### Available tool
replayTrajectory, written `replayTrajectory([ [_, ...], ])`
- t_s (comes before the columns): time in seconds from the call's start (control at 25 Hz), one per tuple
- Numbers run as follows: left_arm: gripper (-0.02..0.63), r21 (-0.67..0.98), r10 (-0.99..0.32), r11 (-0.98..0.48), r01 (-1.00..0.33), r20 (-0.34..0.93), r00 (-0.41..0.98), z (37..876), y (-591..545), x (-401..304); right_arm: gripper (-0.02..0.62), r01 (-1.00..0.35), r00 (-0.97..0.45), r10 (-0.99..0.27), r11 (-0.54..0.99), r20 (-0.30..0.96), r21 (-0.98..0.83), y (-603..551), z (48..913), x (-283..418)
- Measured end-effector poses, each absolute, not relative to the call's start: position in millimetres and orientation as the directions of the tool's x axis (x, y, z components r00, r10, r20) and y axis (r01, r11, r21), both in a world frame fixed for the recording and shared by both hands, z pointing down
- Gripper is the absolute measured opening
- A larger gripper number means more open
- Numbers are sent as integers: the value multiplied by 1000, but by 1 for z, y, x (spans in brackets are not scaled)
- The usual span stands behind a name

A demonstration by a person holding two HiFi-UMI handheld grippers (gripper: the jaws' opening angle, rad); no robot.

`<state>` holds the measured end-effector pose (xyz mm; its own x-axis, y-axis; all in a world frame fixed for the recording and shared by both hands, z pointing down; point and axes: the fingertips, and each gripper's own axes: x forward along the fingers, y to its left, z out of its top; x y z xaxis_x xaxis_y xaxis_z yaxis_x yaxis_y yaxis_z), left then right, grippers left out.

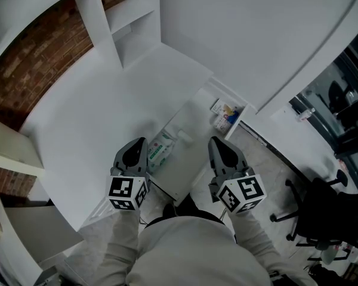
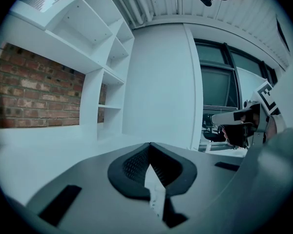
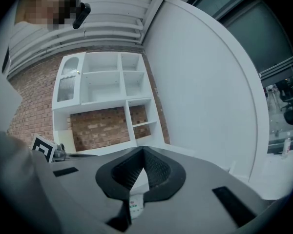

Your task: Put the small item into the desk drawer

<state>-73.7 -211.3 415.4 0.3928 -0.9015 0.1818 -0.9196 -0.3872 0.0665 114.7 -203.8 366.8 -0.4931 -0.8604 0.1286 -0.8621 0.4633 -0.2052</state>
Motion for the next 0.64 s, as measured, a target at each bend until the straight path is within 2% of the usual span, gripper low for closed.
replayTrajectory([
  [0.64, 17, 67, -908, -372, -926, 183, 378, 417, -209, -69, 26, -858, -503, -852, 472, 144, -202, -205, 374, 121],
])
